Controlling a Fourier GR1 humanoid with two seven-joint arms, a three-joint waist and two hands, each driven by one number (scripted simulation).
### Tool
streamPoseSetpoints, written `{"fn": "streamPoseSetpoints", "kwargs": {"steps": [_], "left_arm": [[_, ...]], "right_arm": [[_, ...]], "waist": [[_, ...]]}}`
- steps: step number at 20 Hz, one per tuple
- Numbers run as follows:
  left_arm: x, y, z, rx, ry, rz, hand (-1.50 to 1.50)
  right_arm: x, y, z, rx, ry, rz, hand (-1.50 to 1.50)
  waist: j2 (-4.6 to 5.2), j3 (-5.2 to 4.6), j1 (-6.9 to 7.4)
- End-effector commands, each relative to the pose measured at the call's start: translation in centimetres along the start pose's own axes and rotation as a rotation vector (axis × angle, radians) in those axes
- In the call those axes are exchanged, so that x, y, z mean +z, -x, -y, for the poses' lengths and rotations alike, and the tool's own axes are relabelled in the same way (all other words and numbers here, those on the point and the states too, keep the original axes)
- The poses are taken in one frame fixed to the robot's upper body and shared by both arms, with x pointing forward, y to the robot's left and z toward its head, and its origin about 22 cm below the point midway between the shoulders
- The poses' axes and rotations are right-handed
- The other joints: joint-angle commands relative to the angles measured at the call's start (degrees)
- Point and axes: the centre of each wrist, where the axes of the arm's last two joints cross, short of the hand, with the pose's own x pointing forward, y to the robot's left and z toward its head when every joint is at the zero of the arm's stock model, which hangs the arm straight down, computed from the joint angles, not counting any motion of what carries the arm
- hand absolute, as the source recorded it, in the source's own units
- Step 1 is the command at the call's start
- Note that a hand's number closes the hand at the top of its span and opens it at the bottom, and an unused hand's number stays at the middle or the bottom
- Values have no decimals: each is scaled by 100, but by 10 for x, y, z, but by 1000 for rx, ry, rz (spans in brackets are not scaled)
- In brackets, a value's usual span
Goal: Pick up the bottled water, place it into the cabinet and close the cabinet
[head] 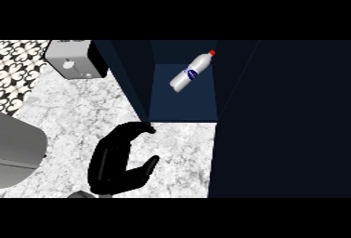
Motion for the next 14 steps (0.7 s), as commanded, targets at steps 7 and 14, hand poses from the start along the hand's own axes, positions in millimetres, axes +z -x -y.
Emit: {"fn": "streamPoseSetpoints", "kwargs": {"steps": [7, 14], "left_arm": [[50, -46, -52, 6, -101, 37, -150], [59, -65, -68, 51, -147, 23, -150]], "right_arm": [[-15, -45, -23, 70, -215, 25, 150], [-32, -47, -34, 69, -405, 55, 150]], "waist": [[-16, -20, -26], [-50, -44, 46]]}}
